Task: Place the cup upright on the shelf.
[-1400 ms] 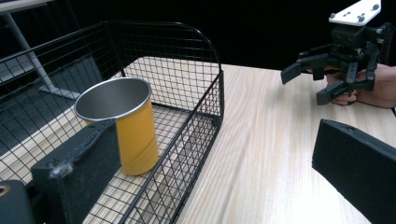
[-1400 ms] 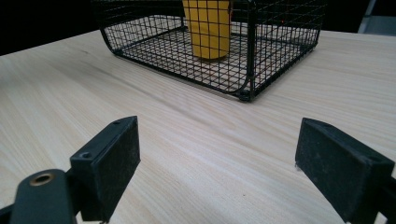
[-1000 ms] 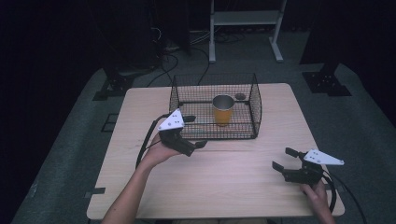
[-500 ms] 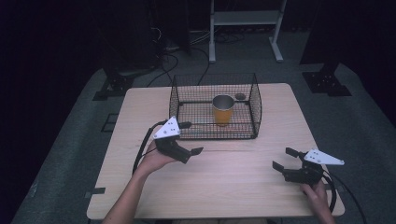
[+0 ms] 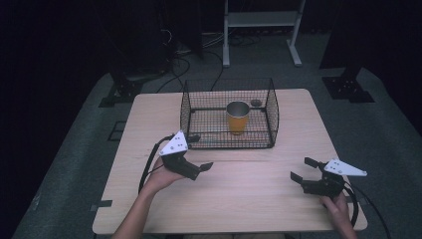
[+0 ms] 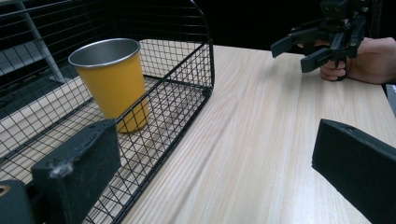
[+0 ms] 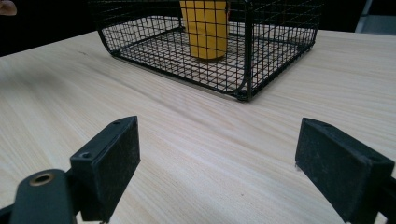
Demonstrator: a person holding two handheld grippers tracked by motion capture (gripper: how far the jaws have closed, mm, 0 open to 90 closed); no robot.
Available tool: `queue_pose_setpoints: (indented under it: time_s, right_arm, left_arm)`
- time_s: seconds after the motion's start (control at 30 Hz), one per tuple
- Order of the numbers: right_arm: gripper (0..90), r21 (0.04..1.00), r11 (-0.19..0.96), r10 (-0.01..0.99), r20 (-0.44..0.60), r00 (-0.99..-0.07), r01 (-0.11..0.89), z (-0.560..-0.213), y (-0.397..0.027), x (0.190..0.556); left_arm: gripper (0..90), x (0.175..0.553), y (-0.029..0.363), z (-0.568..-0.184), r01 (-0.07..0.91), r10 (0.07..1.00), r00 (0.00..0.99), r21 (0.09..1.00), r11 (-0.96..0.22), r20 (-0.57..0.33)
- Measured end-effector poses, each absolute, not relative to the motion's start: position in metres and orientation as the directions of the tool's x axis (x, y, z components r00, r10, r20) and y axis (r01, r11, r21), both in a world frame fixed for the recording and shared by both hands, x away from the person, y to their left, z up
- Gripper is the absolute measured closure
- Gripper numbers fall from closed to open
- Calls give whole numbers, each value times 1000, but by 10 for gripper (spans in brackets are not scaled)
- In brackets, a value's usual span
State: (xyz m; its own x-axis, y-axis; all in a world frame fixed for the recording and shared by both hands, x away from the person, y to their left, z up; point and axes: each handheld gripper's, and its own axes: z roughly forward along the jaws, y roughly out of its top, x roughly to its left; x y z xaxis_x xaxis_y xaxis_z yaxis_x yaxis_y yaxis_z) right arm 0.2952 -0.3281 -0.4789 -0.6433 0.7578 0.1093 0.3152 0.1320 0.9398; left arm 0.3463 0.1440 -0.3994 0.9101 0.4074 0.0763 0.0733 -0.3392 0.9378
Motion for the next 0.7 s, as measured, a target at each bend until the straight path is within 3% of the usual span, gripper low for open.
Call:
queue_pose_setpoints:
  time_s: [0.7]
  right_arm:
    - [129,940,127,756,116,-644,318,-479,-329,296]
  left_arm:
    - [7,319,155,-412,71,434,898,945,-318,79]
